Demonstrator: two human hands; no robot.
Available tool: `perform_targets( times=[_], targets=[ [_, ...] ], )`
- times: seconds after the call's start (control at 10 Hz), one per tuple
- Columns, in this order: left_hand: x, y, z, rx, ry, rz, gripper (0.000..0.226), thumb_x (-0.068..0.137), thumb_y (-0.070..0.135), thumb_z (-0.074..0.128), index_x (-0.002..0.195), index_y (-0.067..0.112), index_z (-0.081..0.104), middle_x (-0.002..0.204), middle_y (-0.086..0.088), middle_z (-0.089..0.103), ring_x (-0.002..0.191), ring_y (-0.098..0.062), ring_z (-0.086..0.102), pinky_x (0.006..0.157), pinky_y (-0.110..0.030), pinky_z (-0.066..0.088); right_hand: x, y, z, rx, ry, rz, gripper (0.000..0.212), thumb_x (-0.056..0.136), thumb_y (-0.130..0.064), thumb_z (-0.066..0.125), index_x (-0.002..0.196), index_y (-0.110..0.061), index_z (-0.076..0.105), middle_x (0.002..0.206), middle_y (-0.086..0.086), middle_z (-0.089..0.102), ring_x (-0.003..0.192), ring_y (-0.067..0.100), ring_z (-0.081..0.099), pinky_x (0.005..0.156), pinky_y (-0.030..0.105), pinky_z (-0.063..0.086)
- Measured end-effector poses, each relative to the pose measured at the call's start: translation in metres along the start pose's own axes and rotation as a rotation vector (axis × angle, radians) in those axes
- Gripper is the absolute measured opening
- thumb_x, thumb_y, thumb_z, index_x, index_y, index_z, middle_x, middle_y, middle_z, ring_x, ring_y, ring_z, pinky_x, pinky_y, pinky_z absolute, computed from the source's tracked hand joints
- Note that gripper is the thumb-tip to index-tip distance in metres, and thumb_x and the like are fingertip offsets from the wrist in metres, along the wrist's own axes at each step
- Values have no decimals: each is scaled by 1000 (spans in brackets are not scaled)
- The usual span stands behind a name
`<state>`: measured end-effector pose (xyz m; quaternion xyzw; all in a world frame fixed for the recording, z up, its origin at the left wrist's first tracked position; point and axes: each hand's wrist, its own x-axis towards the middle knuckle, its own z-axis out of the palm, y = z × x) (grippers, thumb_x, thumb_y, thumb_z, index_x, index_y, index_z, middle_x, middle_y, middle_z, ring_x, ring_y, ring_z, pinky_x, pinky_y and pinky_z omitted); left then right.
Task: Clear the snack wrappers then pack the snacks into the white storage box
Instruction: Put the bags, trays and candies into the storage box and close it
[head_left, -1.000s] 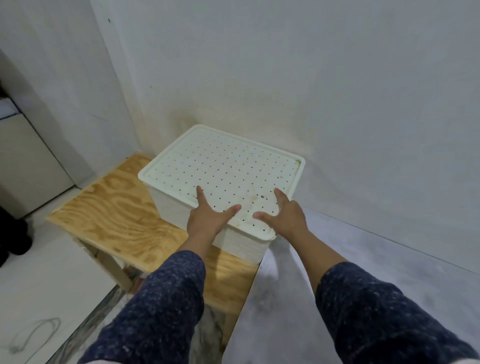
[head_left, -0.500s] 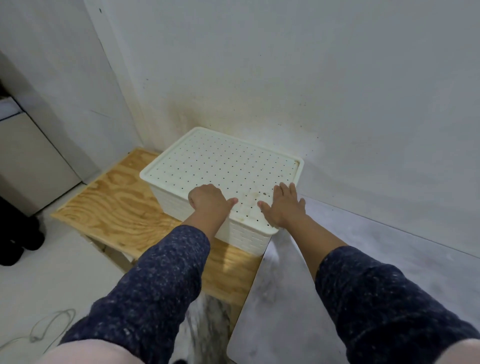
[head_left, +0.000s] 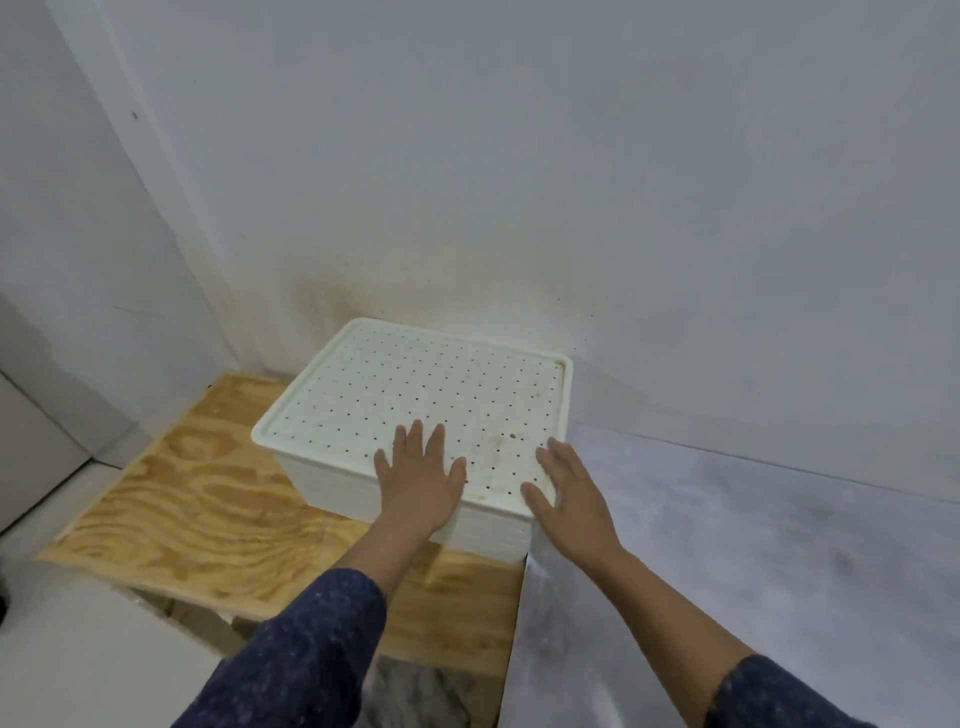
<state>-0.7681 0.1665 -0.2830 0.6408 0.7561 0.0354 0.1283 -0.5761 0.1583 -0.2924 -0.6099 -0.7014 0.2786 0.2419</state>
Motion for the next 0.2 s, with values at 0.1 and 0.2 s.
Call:
perform_targets(
  times=[0.1,0.2],
  targets=[
    [-9,-14,5,-134,115,140,53,98,44,21,145,24,32,156,3,24,146,-14,11,118,-38,4,-56,18,24,131,114,41,50,92,-37,54,136,-48,33,147,-10,33,135,6,37,107,20,33],
    [-29,-26,14,-206,177,311,52,96,35,18,127,20,56,140,4,49,138,-9,28,116,-33,10,-98,45,43,125,226,94,57,81,-38,66,104,-81,36,124,-10,53,113,6,56,89,6,42]
  ],
)
